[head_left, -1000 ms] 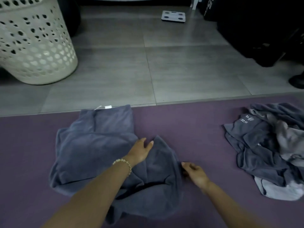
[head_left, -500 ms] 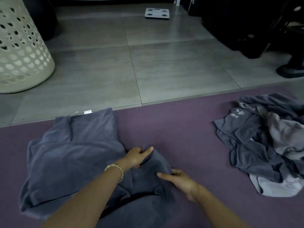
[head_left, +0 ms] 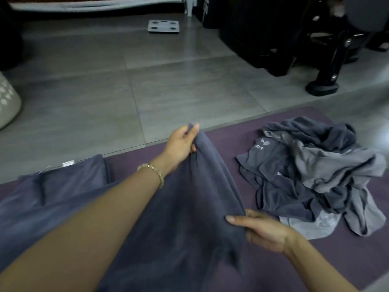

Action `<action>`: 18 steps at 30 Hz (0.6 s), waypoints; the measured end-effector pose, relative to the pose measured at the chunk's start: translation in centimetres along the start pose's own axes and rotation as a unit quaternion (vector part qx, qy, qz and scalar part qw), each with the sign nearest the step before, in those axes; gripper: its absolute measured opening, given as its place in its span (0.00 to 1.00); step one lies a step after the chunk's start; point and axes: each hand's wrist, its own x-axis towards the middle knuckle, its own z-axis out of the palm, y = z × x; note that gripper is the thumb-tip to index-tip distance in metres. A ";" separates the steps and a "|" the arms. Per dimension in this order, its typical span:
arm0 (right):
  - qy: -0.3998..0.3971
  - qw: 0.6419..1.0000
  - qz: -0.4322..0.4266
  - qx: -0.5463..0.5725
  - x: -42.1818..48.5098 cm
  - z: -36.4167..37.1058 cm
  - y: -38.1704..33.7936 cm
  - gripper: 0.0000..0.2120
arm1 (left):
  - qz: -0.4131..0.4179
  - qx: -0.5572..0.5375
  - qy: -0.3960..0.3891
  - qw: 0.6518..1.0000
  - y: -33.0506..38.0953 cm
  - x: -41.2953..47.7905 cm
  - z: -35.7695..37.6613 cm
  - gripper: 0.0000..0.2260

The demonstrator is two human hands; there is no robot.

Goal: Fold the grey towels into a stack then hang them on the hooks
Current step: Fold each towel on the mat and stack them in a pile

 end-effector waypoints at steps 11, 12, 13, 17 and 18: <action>0.350 0.937 -0.013 0.009 1.0 -12.2 1.8 0.10 | -0.015 0.213 -0.092 0.973 -7.5 -1.0 8.3 0.28; 0.378 0.925 0.020 -0.028 1.3 -12.8 3.3 0.12 | -0.014 0.264 -0.107 0.958 -10.0 -3.0 8.5 0.27; 0.394 0.917 0.030 -0.051 1.3 -13.2 4.7 0.13 | -0.015 0.313 -0.121 0.942 -11.5 -5.8 8.6 0.26; 0.423 0.902 -0.033 -0.076 0.8 -12.5 7.6 0.21 | -0.024 0.388 -0.115 0.914 -16.3 -11.9 8.9 0.26; 0.419 0.904 -0.036 -0.075 0.6 -12.1 7.8 0.21 | -0.024 0.395 -0.109 0.912 -16.8 -12.7 8.9 0.26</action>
